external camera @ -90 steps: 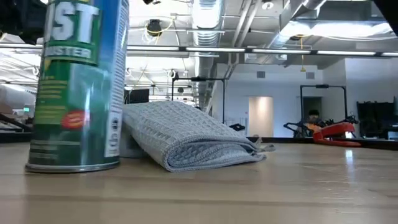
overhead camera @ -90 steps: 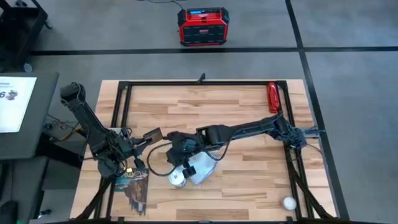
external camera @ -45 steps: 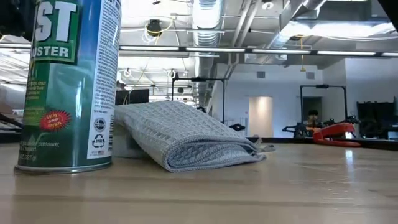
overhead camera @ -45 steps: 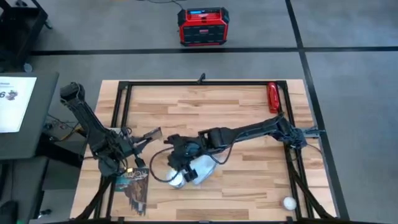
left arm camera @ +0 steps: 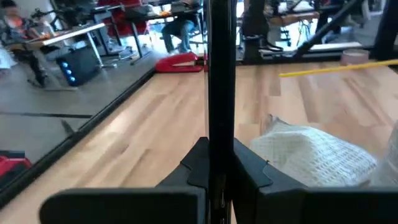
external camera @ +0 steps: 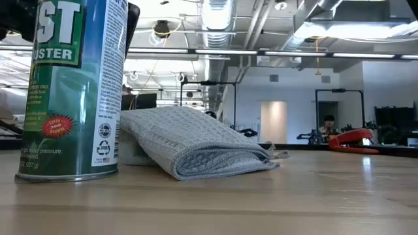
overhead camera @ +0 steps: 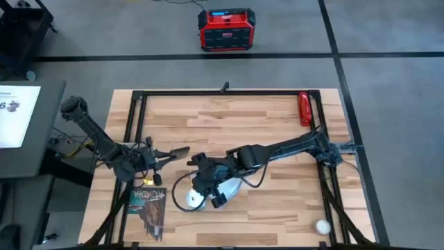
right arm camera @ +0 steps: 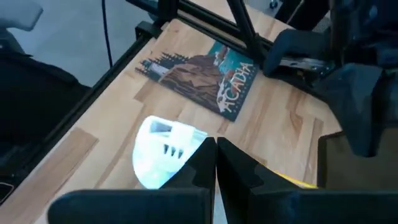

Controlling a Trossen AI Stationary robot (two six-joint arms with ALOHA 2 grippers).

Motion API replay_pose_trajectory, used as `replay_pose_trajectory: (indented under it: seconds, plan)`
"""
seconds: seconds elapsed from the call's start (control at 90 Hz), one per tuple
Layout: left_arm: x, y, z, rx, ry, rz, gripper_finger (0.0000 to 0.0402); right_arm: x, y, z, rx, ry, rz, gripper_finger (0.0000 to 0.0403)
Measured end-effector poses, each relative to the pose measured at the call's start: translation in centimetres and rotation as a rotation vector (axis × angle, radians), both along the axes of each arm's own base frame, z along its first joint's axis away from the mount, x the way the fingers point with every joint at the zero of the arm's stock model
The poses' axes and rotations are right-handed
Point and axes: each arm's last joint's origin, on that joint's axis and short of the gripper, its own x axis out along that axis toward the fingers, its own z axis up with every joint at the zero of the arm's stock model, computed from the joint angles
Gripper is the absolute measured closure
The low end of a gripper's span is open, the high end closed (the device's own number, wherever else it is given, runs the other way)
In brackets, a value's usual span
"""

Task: Apply microfiber cloth
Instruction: Spray the front of the cellphone using the spray bottle

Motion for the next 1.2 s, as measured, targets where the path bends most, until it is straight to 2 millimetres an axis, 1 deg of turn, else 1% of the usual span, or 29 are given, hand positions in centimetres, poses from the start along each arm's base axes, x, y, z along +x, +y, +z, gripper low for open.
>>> replay_pose_trajectory:
  seconds: [0.167, 0.311, 0.433, 0.567, 0.656, 0.989, 1.1, 1.2]
  plan:
    - [0.8, 0.4, 0.8, 0.041, -0.020, -0.031, 0.0393, 0.0, 0.0, 0.0, 0.005, 0.000, 0.004, 0.0403]
    - [1.7, 1.4, 1.4, 0.053, -0.041, -0.048, 0.0393, 0.0, 0.0, 0.0, 0.009, -0.005, 0.008, 0.0403]
    - [2.1, 2.2, 1.5, 0.070, -0.035, -0.032, 0.0393, 0.0, 0.1, -0.1, 0.006, 0.005, 0.010, 0.0403]
    - [2.3, 2.7, 1.6, 0.061, -0.039, -0.054, 0.0393, 0.0, 0.0, 0.0, 0.007, 0.002, 0.010, 0.0403]
    - [2.1, 2.9, 1.6, 0.048, -0.048, -0.049, 0.0393, 0.0, 0.0, 0.0, 0.007, 0.001, 0.010, 0.0403]
    - [0.2, 3.8, -0.9, -0.054, -0.170, -0.071, 0.0393, 0.1, 0.1, -0.2, 0.007, 0.003, 0.009, 0.0403]
    - [0.0, 3.9, -1.5, -0.081, -0.173, -0.076, 0.0393, 0.1, 0.1, -0.1, 0.008, 0.001, 0.009, 0.0403]
    - [0.0, 4.0, -1.5, -0.086, -0.170, -0.066, 0.0393, 0.2, 0.1, -0.1, 0.010, -0.008, 0.010, 0.0403]
